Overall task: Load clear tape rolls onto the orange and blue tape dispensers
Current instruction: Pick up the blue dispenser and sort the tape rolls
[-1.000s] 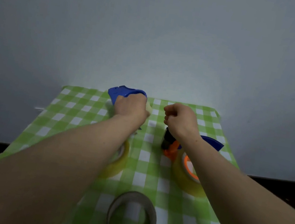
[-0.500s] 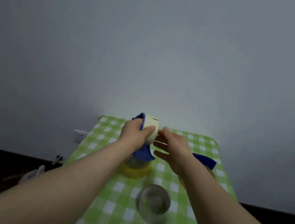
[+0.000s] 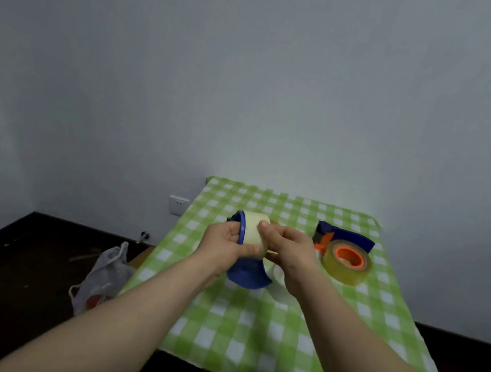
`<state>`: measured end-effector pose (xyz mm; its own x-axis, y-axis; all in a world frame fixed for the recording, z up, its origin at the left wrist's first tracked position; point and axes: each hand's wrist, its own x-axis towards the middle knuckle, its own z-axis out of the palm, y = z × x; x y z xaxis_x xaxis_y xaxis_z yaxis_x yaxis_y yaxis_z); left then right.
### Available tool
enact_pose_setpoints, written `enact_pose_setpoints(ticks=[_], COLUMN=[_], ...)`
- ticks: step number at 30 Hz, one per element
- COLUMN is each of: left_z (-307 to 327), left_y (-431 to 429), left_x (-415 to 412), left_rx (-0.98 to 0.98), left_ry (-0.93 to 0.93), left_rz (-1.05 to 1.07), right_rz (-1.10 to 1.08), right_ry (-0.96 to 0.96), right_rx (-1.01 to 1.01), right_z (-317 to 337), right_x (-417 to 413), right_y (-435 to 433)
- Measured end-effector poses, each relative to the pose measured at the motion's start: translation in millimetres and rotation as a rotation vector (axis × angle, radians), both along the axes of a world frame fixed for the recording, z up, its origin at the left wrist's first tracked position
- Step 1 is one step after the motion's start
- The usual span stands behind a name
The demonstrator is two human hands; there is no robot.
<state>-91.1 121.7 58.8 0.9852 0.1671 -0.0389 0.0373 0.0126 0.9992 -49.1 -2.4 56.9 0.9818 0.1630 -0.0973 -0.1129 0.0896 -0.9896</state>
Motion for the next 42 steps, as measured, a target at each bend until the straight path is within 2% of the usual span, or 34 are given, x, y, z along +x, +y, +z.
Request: enact_pose_setpoints(ticks=[4, 9, 15, 19, 24, 26, 29, 33, 37, 40, 42], left_z=[-23, -39, -49, -48, -46, -42, -35, -36, -39, -35, -33], left_y=[6, 18, 42, 57, 71, 75, 80, 83, 86, 87, 86], left_x=[-14, -20, -21, -20, -10, -6, -2, 2, 3, 1, 0], left_rx=[0.001, -0.133, -0.095, -0.043, -0.060, -0.178, -0.377, -0.337, -0.348, -0.483, -0.590], left_ry=[0.073, 0.145, 0.115, 0.109, 0.108, 0.119, 0.124, 0.109, 0.100, 0.136, 0.153], left_rz=[0.037, 0.122, 0.112, 0.131, 0.249, 0.345, 0.472, 0.509, 0.537, 0.613, 0.673], right_rz=[0.030, 0.047, 0.028, -0.029, -0.050, -0.019, 0.060, 0.114, 0.148, 0.201, 0.131], right_ry=[0.050, 0.113, 0.145, 0.108, -0.034, -0.117, -0.248, -0.314, -0.331, -0.316, -0.324], right_rx=[0.010, 0.029, 0.074, 0.017, -0.234, -0.350, -0.717, -1.042, -1.192, -1.248, -1.196], right_z=[-20, -37, -39, -40, -49, -55, -69, -93, -105, -102, -93], right_x=[-15, -22, -16, -4, 5, 8, 14, 20, 22, 20, 15], right_y=[9, 20, 22, 18, 15, 18, 23, 33, 38, 38, 39])
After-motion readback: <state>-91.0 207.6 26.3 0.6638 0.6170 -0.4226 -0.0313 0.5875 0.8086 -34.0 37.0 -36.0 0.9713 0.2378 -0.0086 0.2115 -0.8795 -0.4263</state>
